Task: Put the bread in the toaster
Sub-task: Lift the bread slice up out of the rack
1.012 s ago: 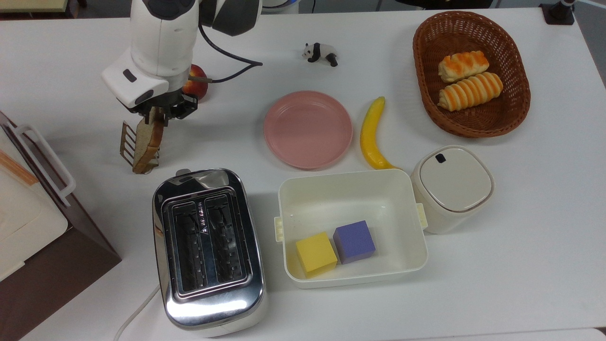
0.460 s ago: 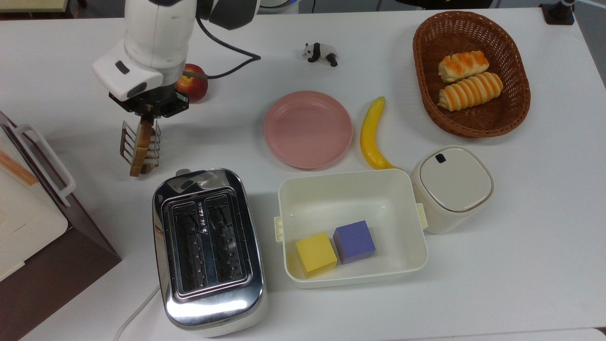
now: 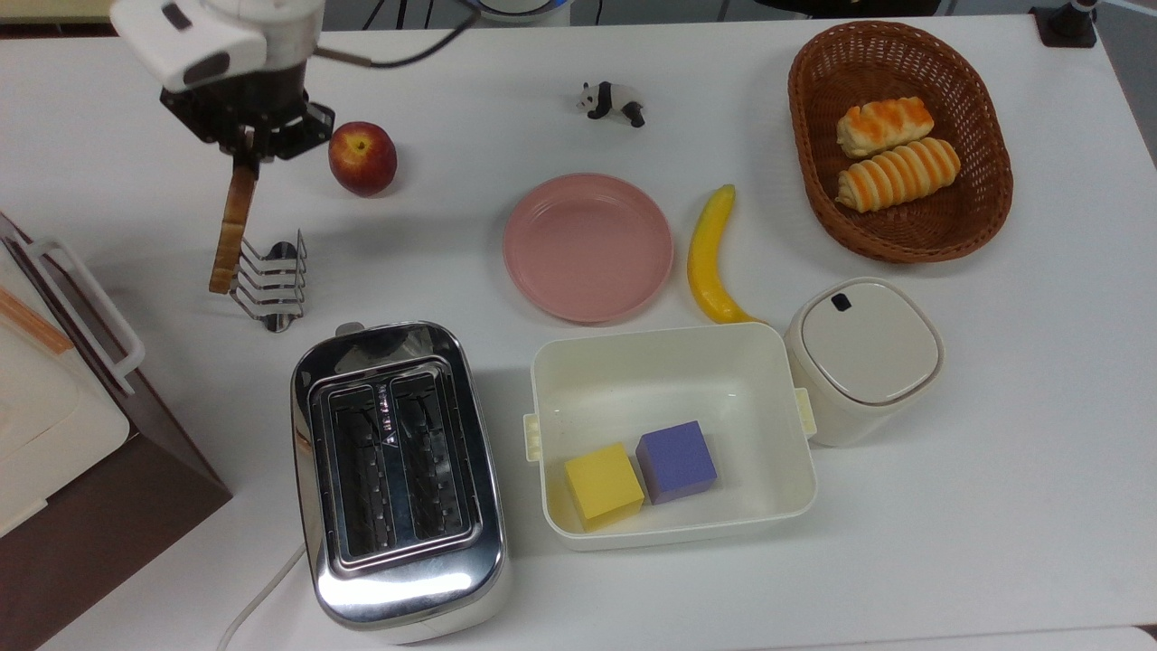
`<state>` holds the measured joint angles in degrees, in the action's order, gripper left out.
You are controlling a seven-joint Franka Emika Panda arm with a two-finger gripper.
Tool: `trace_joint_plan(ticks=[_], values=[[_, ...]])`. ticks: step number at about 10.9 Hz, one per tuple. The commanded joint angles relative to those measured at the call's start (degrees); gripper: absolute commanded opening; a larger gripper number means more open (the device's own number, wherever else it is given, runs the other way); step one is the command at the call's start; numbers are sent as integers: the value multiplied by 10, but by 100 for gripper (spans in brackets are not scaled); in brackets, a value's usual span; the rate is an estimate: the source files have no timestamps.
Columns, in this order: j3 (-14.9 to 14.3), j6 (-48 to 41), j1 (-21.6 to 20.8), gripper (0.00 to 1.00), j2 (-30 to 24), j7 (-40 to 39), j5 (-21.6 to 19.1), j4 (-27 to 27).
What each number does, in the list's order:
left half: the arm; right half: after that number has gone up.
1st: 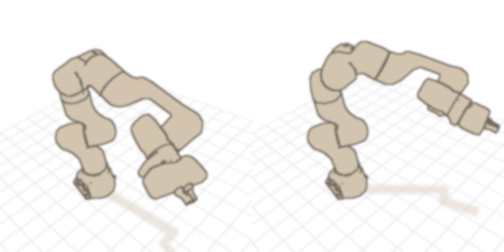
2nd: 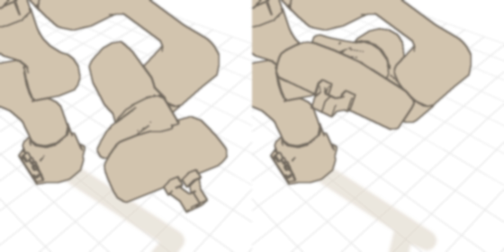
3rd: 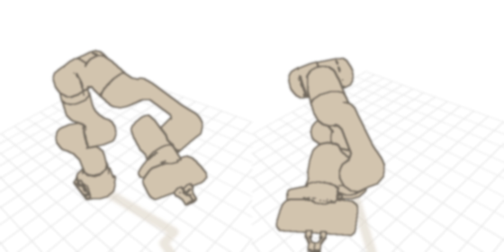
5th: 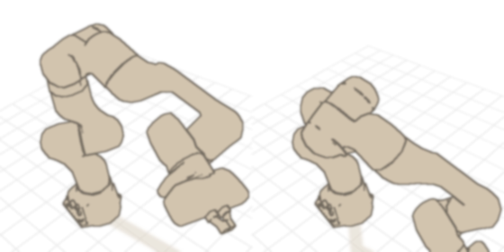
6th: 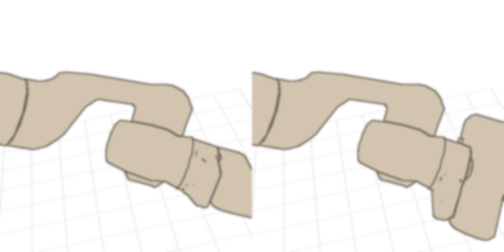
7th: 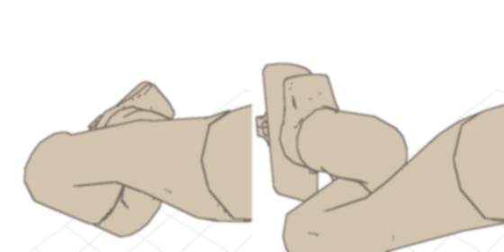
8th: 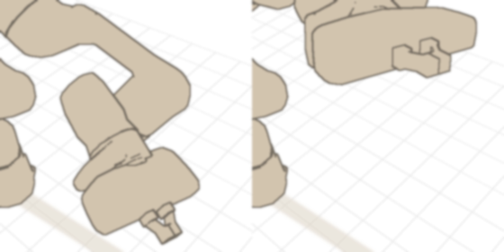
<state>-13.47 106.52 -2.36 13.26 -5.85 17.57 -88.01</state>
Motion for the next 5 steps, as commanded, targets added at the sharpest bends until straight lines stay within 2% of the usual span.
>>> trace_joint_plan(ticks=[1, 3, 5], values=[[-2, -54, -16, 0, -3, -12, -73, 79], [-6, -67, -24, 0, 16, -7, -139, 130], [-3, -67, -27, 0, 57, 0, -164, 167]])
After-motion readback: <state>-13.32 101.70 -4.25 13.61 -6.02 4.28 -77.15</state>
